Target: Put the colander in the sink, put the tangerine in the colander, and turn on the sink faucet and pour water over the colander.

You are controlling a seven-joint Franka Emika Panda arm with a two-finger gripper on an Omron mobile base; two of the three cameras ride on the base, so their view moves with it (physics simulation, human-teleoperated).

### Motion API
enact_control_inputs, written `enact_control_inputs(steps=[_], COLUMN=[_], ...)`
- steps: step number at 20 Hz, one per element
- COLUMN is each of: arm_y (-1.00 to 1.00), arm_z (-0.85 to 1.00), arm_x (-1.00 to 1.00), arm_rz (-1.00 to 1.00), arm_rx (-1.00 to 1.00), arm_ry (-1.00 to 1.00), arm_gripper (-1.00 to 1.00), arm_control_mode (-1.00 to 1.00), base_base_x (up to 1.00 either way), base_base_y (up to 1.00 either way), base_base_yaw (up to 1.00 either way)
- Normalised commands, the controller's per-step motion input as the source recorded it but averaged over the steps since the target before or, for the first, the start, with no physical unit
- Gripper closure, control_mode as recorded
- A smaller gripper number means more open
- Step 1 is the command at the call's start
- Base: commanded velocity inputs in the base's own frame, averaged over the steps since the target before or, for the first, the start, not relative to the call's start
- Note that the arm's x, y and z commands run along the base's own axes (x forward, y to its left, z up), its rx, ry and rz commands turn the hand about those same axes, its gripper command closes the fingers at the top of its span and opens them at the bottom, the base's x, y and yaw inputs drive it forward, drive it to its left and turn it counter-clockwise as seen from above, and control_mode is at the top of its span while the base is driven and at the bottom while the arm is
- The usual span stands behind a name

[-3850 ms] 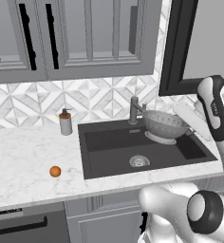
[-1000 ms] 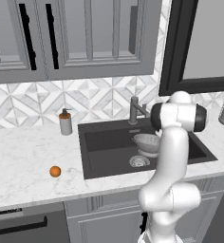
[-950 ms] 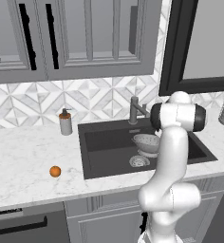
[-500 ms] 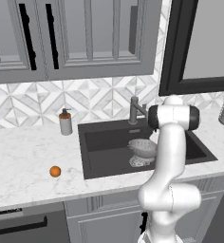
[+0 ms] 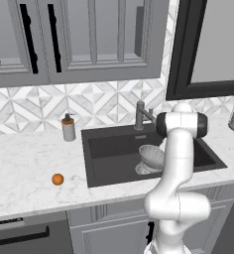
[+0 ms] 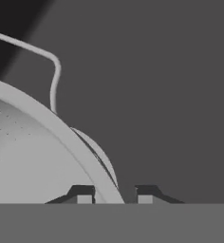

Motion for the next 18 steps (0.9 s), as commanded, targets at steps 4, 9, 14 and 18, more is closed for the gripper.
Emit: enact_control_inputs(steps=[4, 9, 14, 18], arm_y=[0.37, 0.29, 0.10, 0.00], arm_z=[0.00, 0.15, 0.31, 0.80], arm_x=[0.00, -0.09, -0.11, -0.05], arm_rz=[0.01, 0.00, 0.00, 0.01], arm_rx=[-0.04, -0.05, -0.02, 0.00], arm_ry=[-0.18, -0.24, -0.22, -0.27], arm_gripper=[-1.00, -1.00, -1.00, -1.00], arm_control_mode=[-1.00, -1.00, -1.00, -1.00], base_base_x=[0.00, 0.00, 0.00, 0.00], base_base_y=[0.00, 0.00, 0.00, 0.00], base_base_yaw=[0.00, 0.00, 0.00, 0.00])
